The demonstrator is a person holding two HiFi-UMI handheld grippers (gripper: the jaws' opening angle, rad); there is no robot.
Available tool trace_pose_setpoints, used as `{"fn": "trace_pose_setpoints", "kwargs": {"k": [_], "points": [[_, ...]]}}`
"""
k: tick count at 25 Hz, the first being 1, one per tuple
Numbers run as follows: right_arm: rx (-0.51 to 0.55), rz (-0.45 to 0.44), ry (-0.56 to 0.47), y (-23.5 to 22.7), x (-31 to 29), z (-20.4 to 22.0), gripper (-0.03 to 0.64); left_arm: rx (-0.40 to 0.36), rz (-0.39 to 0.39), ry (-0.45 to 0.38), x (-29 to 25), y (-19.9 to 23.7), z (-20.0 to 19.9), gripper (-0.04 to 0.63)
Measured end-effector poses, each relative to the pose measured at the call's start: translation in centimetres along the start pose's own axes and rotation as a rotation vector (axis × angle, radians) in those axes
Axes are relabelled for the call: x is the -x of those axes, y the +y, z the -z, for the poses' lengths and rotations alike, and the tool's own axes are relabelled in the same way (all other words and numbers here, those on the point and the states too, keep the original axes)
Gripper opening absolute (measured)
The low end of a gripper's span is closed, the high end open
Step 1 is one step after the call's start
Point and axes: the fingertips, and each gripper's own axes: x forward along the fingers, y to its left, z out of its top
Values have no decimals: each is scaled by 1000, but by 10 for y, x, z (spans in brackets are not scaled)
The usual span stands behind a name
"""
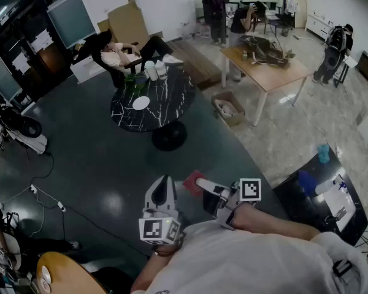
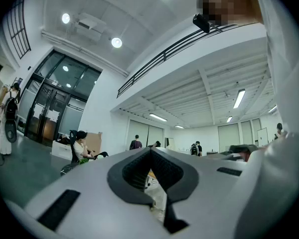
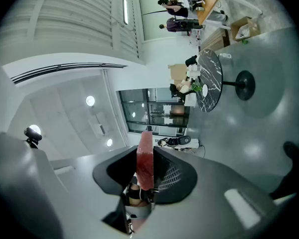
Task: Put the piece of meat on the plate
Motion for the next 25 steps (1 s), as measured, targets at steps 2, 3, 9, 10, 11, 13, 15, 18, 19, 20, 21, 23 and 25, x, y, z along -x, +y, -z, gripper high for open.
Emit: {"fn": "trace_pose_setpoints", "kwargs": {"k": [2, 3, 9, 10, 11, 13, 15, 18, 19, 20, 21, 23, 25], "points": [[-3, -10, 2, 2, -6, -4, 92, -2, 3, -12, -5, 3, -1, 8], [-2, -14, 3, 2, -8, -5, 92, -2, 5, -15, -7, 4, -1, 8], [17, -13, 12, -1, -15, 0, 92, 5, 2, -10, -2, 14, 7, 8], [17, -9, 11, -3, -15, 0, 92, 3, -1, -8, -1, 14, 7, 8], [17, -4, 11, -4, -15, 0, 92, 1, -2, -8, -1, 15, 7, 8], [10, 3, 3, -5, -16, 0, 92, -4, -2, -9, -2, 17, 7, 8], [0, 8, -11, -7, -17, -2, 92, -7, -5, -8, -3, 20, 7, 8], [-14, 11, -4, -9, -26, -2, 92, 6, -8, -5, -5, 29, 10, 8], [-17, 13, 3, -11, -29, -1, 92, 15, -7, 2, -7, 33, 11, 8], [-18, 17, 9, -14, -33, -1, 92, 25, -6, 11, -9, 36, 14, 8], [-19, 22, 13, -16, -36, -1, 92, 33, -6, 19, -10, 41, 17, 8], [-16, 22, 17, -21, -45, -3, 92, 36, -12, 25, -12, 50, 21, 8], [-23, 22, 13, -26, -54, -5, 92, 20, -21, 19, -14, 60, 17, 8]]}}
